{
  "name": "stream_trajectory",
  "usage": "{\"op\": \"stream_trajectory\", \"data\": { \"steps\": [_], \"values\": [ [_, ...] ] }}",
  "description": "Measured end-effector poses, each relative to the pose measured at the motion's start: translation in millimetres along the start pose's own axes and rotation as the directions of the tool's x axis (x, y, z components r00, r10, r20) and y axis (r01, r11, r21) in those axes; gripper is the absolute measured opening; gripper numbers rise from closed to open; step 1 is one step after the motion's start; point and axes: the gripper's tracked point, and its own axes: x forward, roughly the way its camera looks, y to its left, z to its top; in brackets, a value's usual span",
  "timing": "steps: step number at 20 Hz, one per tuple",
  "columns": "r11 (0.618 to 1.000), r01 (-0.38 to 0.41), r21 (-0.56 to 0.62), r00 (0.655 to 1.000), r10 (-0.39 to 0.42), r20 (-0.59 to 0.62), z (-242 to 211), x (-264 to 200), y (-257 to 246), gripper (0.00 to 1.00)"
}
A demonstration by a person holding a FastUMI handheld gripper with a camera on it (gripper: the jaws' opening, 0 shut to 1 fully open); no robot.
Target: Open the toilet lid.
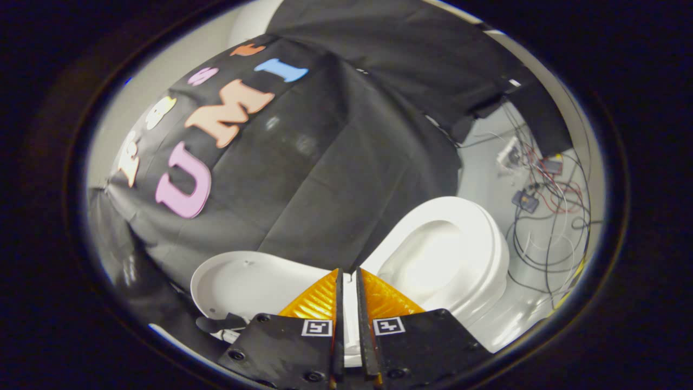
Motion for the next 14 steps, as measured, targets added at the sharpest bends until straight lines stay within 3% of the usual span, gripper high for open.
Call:
{"op": "stream_trajectory", "data": {
  "steps": [3, 7, 11, 14],
  "values": [
    [0.985, -0.074, -0.156, 0.997, 0.072, -0.023, 0.2, -0.3, 48.3, 0.13],
    [0.921, -0.195, -0.337, 0.981, 0.182, -0.071, -7.8, 0.4, 119.8, 0.13],
    [0.807, -0.314, -0.5, 0.949, 0.262, -0.175, -37.6, -0.7, 171.8, 0.13],
    [0.692, -0.403, -0.598, 0.915, 0.287, -0.285, -73.3, 0.3, 203.1, 0.13]
  ]
}}
